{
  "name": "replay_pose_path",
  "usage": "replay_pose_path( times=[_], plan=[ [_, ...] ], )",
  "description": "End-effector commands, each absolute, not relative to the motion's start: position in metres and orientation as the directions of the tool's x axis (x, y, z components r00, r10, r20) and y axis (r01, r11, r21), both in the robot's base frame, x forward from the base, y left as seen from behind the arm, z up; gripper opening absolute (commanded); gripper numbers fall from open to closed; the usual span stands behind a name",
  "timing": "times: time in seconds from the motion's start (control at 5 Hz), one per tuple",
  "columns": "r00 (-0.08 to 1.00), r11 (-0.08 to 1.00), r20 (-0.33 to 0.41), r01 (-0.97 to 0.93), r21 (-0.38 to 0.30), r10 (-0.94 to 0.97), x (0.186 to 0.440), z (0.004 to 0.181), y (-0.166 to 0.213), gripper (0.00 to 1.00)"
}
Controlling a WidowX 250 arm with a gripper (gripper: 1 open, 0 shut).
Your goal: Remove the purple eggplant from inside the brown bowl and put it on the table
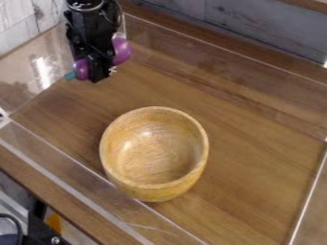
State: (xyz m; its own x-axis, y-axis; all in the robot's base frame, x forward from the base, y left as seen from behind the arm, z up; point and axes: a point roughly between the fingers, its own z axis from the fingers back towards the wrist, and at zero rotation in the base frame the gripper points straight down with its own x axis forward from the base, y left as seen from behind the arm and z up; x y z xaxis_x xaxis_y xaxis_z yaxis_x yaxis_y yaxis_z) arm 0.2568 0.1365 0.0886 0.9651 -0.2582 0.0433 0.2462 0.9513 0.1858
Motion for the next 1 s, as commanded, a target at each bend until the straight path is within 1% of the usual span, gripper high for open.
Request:
replay_pose_path(
  times=[0.0,0.8],
  plan=[
    [0.963,0.948,0.094,0.226,0.222,-0.252,0.2662,0.1037,0.1443,0.0],
    [0.96,0.95,0.112,0.23,0.212,-0.257,0.2693,0.1037,0.145,0.0]
  ],
)
